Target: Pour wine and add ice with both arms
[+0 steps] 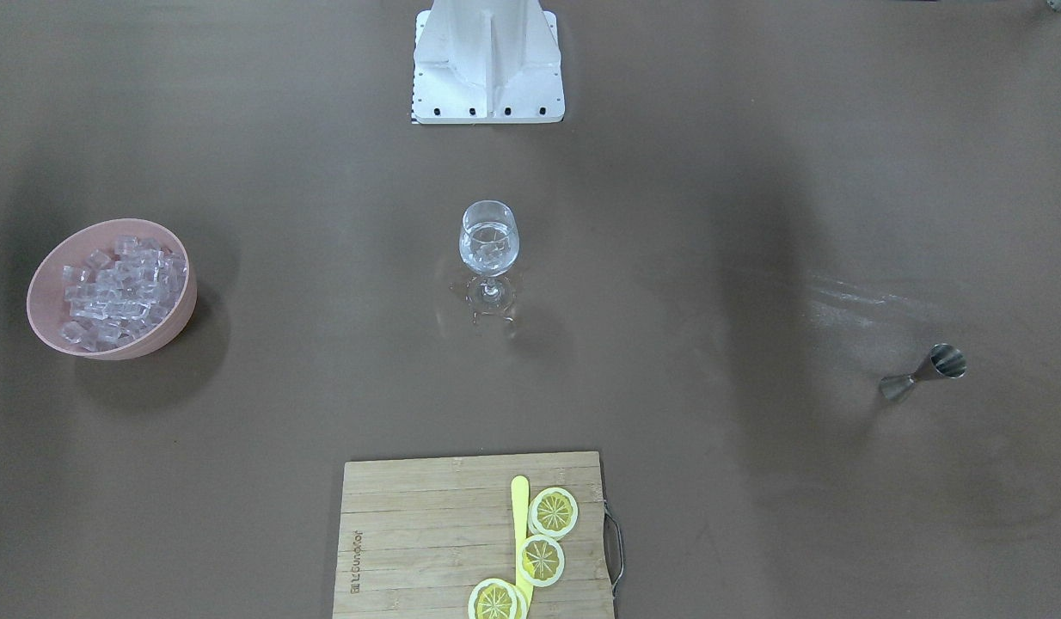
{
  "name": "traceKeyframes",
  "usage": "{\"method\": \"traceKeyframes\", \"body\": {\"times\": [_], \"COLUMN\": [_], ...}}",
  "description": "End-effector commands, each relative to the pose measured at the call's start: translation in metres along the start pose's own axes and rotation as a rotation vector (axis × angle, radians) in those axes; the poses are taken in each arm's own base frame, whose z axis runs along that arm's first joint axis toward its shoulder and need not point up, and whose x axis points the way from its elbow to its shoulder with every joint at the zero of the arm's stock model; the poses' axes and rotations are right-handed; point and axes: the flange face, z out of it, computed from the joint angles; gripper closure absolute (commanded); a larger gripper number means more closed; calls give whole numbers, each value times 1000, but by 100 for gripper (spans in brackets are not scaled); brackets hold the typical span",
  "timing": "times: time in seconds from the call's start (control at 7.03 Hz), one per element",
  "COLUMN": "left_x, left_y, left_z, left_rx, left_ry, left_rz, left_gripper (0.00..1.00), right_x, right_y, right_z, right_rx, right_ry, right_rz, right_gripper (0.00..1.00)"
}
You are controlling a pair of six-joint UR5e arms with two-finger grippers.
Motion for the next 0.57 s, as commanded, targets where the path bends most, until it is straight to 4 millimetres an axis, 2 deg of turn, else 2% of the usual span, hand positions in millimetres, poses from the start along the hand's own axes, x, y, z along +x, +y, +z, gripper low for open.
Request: {"method": "traceKeyframes", "body": {"times": [0.0,0.43], "left_x": [0,1], "left_y": [0,0], "left_z": [0,-1], "left_rx": [0,17], "left_ry": [1,7], "left_rz": [5,20], "left_gripper": [1,2], "right_x": [1,-1], "right_y": [4,6], "right_z": [2,2], "right_rx": [-4,-2], "right_ry": [-1,-2], "right_rz": [-2,-6], "right_gripper": [0,0]}}
